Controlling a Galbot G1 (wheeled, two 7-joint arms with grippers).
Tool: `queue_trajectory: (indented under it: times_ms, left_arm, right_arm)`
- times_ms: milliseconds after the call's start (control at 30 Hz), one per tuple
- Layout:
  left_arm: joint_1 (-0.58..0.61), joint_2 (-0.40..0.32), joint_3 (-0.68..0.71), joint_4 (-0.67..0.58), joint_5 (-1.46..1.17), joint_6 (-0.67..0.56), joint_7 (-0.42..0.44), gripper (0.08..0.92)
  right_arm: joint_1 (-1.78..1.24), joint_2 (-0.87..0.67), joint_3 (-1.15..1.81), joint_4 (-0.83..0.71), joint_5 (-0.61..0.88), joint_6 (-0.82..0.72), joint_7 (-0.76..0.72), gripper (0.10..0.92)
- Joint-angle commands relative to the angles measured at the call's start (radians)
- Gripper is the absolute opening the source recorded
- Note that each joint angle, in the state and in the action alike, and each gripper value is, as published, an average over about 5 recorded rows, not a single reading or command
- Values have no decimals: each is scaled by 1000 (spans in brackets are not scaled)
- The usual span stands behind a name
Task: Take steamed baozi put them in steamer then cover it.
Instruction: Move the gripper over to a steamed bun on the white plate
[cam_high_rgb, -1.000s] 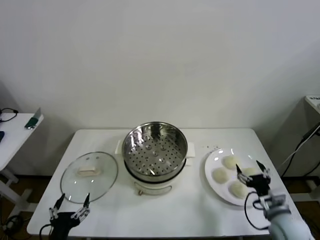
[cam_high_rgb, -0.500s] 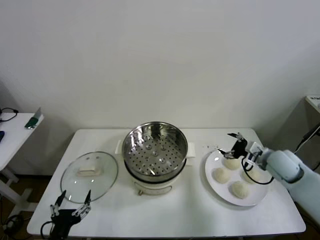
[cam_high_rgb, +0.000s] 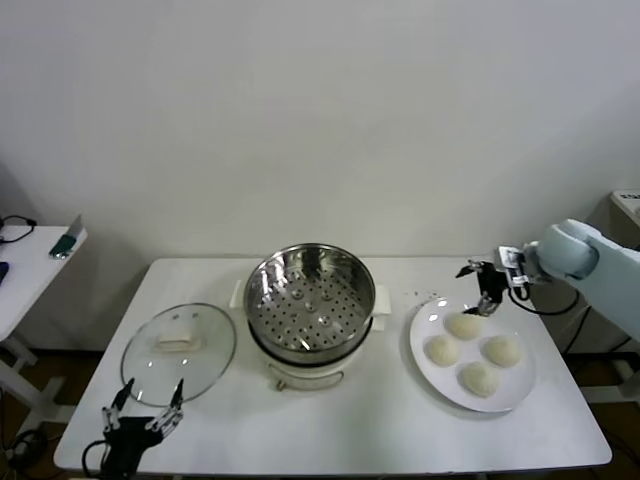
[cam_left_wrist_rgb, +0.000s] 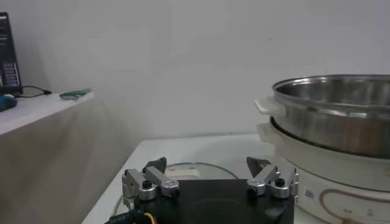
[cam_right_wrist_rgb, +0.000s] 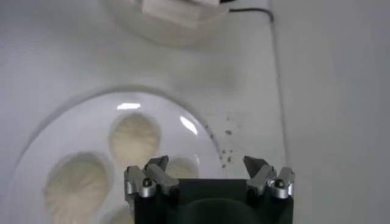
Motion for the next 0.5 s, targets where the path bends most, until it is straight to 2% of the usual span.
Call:
queue_trajectory:
  times_ms: [33, 500]
  left_arm:
    - [1, 1, -4, -1, 2, 1, 1, 823]
    - [1, 3, -9, 6, 4, 0, 2, 823]
  right_arm:
    - [85, 130, -152, -176, -15, 13, -99, 823]
    - [-116, 201, 25, -306, -139, 18, -60, 823]
